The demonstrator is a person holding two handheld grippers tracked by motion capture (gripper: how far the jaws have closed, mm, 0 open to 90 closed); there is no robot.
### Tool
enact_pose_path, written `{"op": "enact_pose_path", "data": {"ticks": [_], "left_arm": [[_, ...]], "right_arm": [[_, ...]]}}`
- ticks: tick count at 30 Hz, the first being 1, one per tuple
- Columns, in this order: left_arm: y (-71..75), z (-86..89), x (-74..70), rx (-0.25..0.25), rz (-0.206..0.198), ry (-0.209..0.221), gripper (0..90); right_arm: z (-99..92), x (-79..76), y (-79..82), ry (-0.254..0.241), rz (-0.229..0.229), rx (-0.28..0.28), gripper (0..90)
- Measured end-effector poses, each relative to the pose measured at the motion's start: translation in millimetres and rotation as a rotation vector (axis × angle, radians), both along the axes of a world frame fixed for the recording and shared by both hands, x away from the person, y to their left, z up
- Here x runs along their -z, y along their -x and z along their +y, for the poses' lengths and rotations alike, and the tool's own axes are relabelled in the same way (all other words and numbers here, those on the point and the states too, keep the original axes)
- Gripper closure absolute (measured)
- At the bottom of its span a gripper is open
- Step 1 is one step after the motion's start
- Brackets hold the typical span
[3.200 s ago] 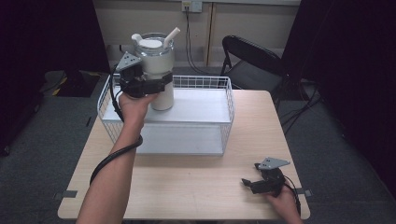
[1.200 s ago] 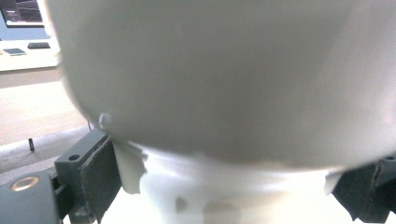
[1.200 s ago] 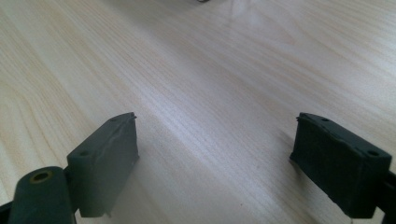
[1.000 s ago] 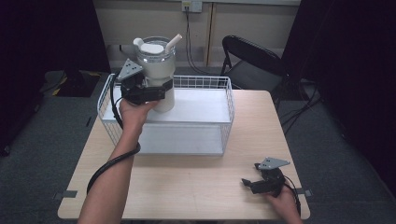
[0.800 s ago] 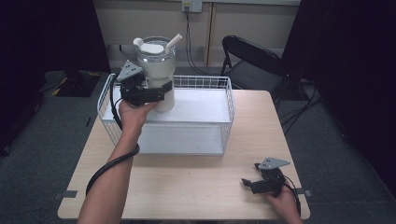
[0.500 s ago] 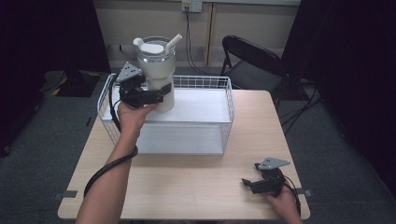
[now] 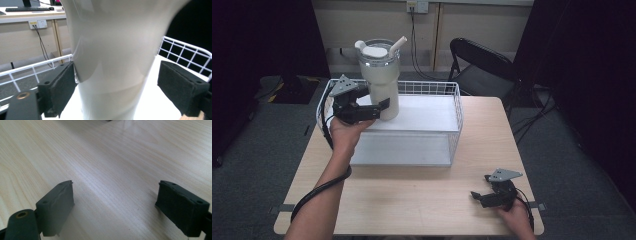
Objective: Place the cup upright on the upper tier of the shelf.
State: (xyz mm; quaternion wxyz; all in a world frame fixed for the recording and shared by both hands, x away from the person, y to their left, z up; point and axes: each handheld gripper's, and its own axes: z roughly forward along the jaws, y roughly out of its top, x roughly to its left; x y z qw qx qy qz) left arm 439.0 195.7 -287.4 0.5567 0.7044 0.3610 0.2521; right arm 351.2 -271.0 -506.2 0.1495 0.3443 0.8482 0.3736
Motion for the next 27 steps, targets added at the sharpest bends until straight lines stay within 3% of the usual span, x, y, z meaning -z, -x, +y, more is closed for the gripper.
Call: {"op": "enact_pose_path", "data": {"ticks": [14, 27], "left_arm": [[24.7, 12.0, 9.7, 0.036, 0.043, -0.020, 15.5], [45.5, 17.9, 18.3, 0.058, 0.050, -0.032, 15.7]], "right_arm": [[0.1, 0.0, 0.1, 0.000, 0.001, 0.001, 13.3], [-0.1, 0.0, 0.0, 0.002, 0.001, -0.001, 13.3]]}}
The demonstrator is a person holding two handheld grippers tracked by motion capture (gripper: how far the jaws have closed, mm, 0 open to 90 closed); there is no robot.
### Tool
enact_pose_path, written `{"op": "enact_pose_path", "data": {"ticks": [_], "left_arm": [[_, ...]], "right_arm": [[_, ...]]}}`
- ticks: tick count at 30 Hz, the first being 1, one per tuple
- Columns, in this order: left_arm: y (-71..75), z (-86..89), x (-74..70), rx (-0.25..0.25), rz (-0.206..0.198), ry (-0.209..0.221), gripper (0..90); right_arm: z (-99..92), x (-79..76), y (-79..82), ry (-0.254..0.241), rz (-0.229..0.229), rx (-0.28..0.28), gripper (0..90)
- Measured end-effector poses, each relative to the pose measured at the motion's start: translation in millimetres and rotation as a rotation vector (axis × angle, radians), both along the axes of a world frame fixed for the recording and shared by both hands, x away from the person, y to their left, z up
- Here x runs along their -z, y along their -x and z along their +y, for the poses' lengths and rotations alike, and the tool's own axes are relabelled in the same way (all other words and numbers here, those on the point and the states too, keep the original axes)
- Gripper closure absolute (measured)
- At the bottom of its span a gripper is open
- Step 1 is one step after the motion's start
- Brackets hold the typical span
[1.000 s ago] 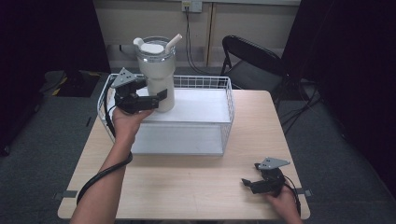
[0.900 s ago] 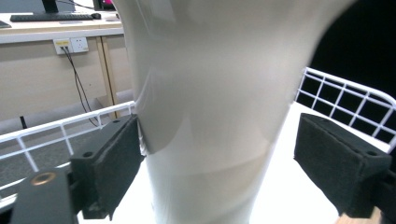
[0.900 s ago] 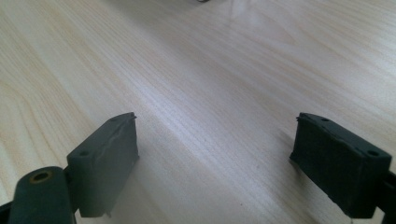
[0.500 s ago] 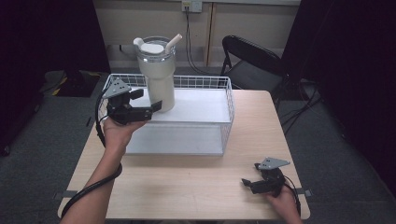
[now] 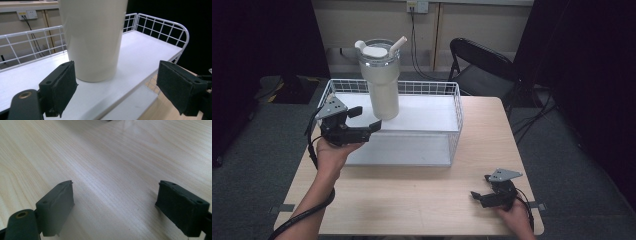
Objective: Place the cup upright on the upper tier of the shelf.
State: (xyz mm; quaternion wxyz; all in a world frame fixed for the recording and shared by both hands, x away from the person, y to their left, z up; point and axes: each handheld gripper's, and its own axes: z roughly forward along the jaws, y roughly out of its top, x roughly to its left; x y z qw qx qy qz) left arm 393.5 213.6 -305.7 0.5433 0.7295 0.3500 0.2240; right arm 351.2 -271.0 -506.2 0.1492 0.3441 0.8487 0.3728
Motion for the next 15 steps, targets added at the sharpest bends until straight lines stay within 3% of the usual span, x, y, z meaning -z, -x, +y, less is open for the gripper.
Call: {"op": "enact_pose_path", "data": {"ticks": [15], "left_arm": [[25.3, 2.7, 16.0, 0.047, 0.009, -0.008, 16.0]], "right_arm": [[0.0, 0.0, 0.0, 0.000, 0.000, 0.000, 13.3]]}}
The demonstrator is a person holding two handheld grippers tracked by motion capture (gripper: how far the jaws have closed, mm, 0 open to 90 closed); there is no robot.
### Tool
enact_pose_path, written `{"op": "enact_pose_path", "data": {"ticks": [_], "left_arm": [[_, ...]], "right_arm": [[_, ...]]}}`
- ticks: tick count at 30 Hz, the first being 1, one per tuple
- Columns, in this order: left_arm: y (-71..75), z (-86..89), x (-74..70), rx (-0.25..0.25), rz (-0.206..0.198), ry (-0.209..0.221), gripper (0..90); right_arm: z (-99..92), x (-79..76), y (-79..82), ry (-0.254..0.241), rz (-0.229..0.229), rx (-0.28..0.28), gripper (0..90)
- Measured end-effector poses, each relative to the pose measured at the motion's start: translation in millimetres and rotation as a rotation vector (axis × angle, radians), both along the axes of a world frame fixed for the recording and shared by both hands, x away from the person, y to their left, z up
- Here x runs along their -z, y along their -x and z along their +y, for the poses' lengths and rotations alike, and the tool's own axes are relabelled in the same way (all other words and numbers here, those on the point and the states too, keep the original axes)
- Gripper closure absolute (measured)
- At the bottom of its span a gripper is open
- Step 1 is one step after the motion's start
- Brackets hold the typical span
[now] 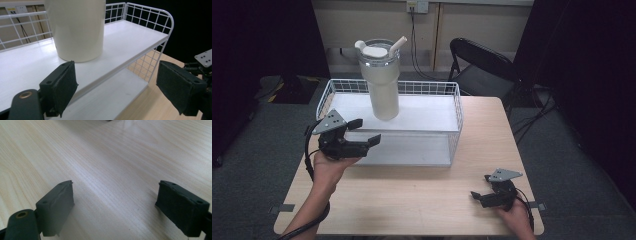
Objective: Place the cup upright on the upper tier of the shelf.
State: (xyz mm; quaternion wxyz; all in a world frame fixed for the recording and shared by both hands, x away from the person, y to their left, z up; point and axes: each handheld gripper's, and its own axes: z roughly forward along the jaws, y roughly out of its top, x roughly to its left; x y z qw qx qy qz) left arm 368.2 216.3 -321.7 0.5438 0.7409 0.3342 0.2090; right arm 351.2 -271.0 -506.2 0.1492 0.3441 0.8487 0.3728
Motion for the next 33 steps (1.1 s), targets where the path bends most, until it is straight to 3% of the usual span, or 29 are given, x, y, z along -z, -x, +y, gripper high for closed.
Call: {"op": "enact_pose_path", "data": {"ticks": [9, 33], "left_arm": [[9.9, 6.2, 21.6, -0.007, 0.021, 0.013, 16.1], [18.4, 11.1, 81.9, -0.010, 0.072, 0.007, 17.9]], "right_arm": [[0.0, 0.0, 0.0, 0.000, 0.001, 0.000, 13.4], [0.0, 0.0, 0.0, -0.001, 0.001, 0.000, 13.4]]}}
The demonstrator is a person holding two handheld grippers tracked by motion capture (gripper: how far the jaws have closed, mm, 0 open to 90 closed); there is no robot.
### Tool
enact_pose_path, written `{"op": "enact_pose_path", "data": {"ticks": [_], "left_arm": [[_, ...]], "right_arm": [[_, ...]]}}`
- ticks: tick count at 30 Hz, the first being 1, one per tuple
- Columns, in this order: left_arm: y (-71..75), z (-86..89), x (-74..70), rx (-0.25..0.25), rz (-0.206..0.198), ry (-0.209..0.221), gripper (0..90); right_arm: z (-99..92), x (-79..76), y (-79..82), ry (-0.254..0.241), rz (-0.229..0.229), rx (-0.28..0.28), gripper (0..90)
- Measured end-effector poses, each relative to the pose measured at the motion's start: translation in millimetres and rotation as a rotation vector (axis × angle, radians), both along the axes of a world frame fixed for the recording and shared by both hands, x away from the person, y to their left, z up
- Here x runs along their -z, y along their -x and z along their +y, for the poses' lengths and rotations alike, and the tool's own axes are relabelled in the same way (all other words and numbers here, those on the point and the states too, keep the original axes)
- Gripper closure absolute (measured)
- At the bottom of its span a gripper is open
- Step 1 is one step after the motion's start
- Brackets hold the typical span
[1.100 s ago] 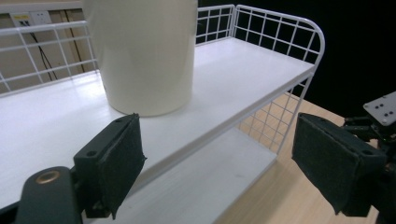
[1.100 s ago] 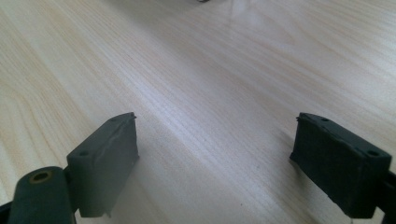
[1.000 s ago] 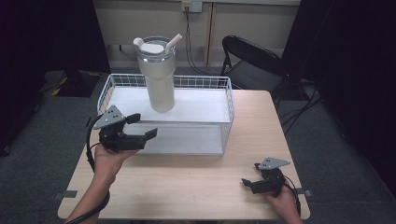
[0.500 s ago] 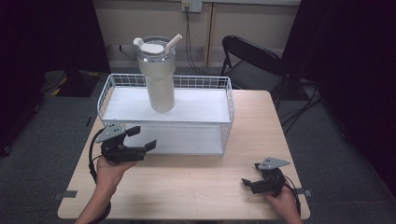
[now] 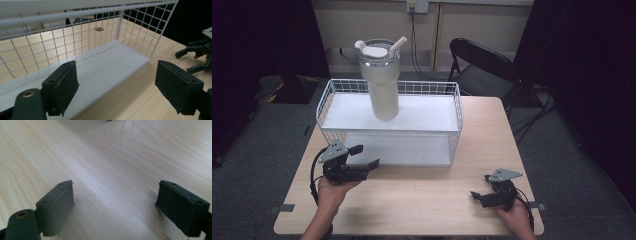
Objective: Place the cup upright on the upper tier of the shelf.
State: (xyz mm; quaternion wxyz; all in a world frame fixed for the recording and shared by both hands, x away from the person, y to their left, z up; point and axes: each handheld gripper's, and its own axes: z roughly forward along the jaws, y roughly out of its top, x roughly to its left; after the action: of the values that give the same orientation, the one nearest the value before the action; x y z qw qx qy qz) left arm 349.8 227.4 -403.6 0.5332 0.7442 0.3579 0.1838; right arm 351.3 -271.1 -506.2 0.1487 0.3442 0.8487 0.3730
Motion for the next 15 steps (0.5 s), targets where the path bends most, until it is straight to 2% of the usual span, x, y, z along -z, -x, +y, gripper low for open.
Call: {"op": "enact_pose_path", "data": {"ticks": [4, 11, 15], "left_arm": [[1.3, 0.4, 8.2, -0.007, 0.016, 0.005, 17.8], [1.6, 0.6, 22.3, -0.008, 0.034, -0.017, 17.7], [2.8, 0.5, 30.4, 0.005, 0.029, -0.033, 17.4]], "right_arm": [[0.0, 0.0, 0.0, 0.000, 0.000, 0.000, 13.4], [0.0, 0.0, 0.0, 0.000, 0.000, 0.000, 13.4], [0.0, 0.0, 0.0, 0.000, 0.000, 0.000, 13.4]]}}
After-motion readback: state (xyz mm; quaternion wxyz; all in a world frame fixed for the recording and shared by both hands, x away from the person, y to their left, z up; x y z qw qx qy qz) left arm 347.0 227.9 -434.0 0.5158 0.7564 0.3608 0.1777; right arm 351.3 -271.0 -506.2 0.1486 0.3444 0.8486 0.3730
